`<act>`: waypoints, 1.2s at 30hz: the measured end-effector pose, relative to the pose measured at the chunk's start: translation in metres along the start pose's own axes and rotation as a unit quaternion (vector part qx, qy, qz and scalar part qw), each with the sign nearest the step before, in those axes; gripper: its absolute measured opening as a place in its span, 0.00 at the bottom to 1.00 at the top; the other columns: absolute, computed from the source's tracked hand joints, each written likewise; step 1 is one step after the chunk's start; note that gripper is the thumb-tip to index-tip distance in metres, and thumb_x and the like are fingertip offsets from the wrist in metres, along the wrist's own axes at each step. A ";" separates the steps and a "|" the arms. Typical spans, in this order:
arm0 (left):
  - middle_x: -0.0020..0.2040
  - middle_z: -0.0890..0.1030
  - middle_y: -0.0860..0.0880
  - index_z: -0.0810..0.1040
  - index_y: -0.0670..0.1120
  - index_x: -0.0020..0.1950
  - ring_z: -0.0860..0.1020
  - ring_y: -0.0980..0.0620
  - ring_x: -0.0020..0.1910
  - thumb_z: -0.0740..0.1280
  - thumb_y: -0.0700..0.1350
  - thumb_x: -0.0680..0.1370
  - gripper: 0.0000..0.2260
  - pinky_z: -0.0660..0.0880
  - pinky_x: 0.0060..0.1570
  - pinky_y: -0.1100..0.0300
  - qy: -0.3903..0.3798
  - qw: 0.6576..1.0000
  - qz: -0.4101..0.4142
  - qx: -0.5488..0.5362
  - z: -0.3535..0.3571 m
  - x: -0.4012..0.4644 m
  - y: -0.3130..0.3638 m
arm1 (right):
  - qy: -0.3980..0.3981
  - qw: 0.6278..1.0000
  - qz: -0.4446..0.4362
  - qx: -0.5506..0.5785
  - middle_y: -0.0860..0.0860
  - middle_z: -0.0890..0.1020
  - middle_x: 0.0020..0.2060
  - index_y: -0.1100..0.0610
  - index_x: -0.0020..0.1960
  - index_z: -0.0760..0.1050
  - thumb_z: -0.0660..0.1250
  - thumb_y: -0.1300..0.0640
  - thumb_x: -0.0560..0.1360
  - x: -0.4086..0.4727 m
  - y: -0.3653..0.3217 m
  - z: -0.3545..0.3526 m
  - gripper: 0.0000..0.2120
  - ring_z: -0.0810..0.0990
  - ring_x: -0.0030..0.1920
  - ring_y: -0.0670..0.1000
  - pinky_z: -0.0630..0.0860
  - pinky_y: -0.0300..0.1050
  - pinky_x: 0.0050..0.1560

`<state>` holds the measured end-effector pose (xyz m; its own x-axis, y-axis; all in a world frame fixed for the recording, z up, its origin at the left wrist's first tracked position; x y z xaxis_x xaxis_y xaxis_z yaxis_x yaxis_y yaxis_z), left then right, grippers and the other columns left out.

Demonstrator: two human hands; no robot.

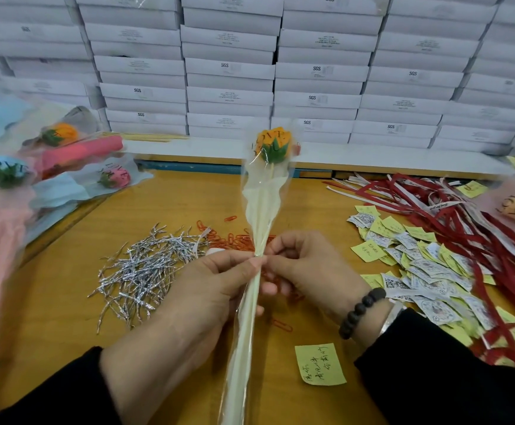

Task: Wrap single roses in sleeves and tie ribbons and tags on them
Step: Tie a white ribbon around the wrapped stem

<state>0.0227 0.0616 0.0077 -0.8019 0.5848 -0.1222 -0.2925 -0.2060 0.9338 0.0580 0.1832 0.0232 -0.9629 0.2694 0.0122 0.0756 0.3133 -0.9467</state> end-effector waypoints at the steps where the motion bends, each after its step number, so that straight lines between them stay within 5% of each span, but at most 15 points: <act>1: 0.33 0.81 0.40 0.79 0.36 0.45 0.80 0.52 0.28 0.68 0.41 0.65 0.12 0.73 0.22 0.65 0.002 1.000 0.001 0.000 0.000 0.000 0.000 | -0.003 1.000 -0.001 0.004 0.51 0.76 0.26 0.59 0.38 0.74 0.67 0.65 0.74 0.000 0.000 0.001 0.06 0.70 0.19 0.42 0.65 0.31 0.20; 9: 0.30 0.81 0.40 0.80 0.36 0.44 0.80 0.52 0.26 0.68 0.42 0.63 0.14 0.74 0.22 0.65 0.039 0.999 0.021 0.015 -0.005 0.001 0.005 | -0.060 0.997 0.036 -0.018 0.49 0.79 0.31 0.55 0.48 0.69 0.67 0.63 0.74 -0.003 -0.004 -0.001 0.08 0.78 0.28 0.47 0.74 0.38 0.28; 11: 0.30 0.81 0.40 0.79 0.36 0.46 0.79 0.52 0.26 0.69 0.43 0.63 0.15 0.74 0.22 0.65 0.054 0.998 0.021 0.016 -0.008 0.002 0.006 | 0.002 0.994 -0.004 -0.111 0.49 0.79 0.37 0.53 0.46 0.71 0.68 0.61 0.73 -0.004 -0.009 -0.009 0.07 0.77 0.35 0.45 0.76 0.39 0.36; 14: 0.30 0.81 0.40 0.79 0.37 0.45 0.77 0.50 0.26 0.69 0.44 0.62 0.16 0.74 0.23 0.65 0.072 0.997 0.015 0.015 -0.012 0.003 0.007 | 0.123 0.974 -0.092 -0.169 0.45 0.76 0.33 0.52 0.40 0.74 0.66 0.56 0.74 -0.007 -0.021 -0.017 0.05 0.72 0.32 0.41 0.70 0.35 0.34; 18: 0.30 0.81 0.40 0.79 0.37 0.46 0.78 0.50 0.25 0.69 0.44 0.62 0.16 0.73 0.22 0.65 0.077 0.997 0.018 0.002 -0.012 0.003 0.008 | -0.077 0.985 0.069 -0.137 0.49 0.79 0.27 0.57 0.42 0.77 0.60 0.54 0.79 -0.014 -0.016 0.007 0.12 0.69 0.19 0.42 0.67 0.34 0.22; 20: 0.29 0.80 0.41 0.79 0.37 0.46 0.77 0.52 0.23 0.69 0.43 0.64 0.15 0.72 0.21 0.66 0.083 0.996 0.018 -0.001 -0.014 0.003 0.009 | -0.114 0.982 0.108 -0.103 0.50 0.80 0.27 0.59 0.49 0.76 0.57 0.54 0.80 -0.013 -0.009 0.013 0.12 0.67 0.18 0.43 0.65 0.34 0.20; 24: 0.28 0.80 0.42 0.79 0.37 0.46 0.75 0.53 0.20 0.65 0.38 0.75 0.06 0.72 0.21 0.67 0.084 0.996 0.014 -0.006 -0.014 0.003 0.010 | -0.022 0.987 0.112 0.114 0.51 0.79 0.30 0.57 0.58 0.71 0.60 0.64 0.78 -0.004 0.004 0.007 0.10 0.68 0.20 0.44 0.62 0.34 0.19; 30: 0.30 0.81 0.41 0.80 0.37 0.45 0.76 0.52 0.23 0.65 0.39 0.75 0.06 0.74 0.23 0.66 0.084 0.996 0.021 0.004 -0.015 0.004 0.009 | 0.103 0.915 0.040 0.389 0.54 0.82 0.38 0.56 0.60 0.71 0.64 0.74 0.71 0.002 0.018 -0.006 0.21 0.77 0.27 0.45 0.73 0.34 0.26; 32: 0.30 0.81 0.40 0.80 0.37 0.42 0.78 0.52 0.25 0.66 0.37 0.74 0.05 0.74 0.23 0.65 0.081 0.996 0.026 0.011 -0.014 0.004 0.006 | 0.102 0.918 -0.007 0.383 0.52 0.84 0.36 0.56 0.56 0.73 0.64 0.73 0.72 0.002 0.014 -0.010 0.18 0.78 0.29 0.45 0.74 0.34 0.28; 36: 0.32 0.82 0.40 0.82 0.39 0.37 0.78 0.52 0.28 0.69 0.37 0.72 0.05 0.75 0.27 0.67 0.074 0.992 0.055 0.091 -0.013 0.005 0.001 | 0.136 0.967 -0.117 0.179 0.46 0.81 0.31 0.59 0.45 0.78 0.66 0.69 0.72 -0.004 0.001 -0.017 0.07 0.77 0.32 0.41 0.72 0.30 0.32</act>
<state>0.0122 0.0543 0.0039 -0.8956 0.4419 -0.0521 -0.1112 -0.1089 0.9878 0.0663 0.1983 0.0274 -0.8352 0.4740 0.2788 -0.2781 0.0733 -0.9577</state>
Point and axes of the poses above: each hand's wrist, its own x-axis towards the middle knuckle, its own z-axis out of the palm, y = z × x, the point moved 3 cm from there along x, towards the middle knuckle
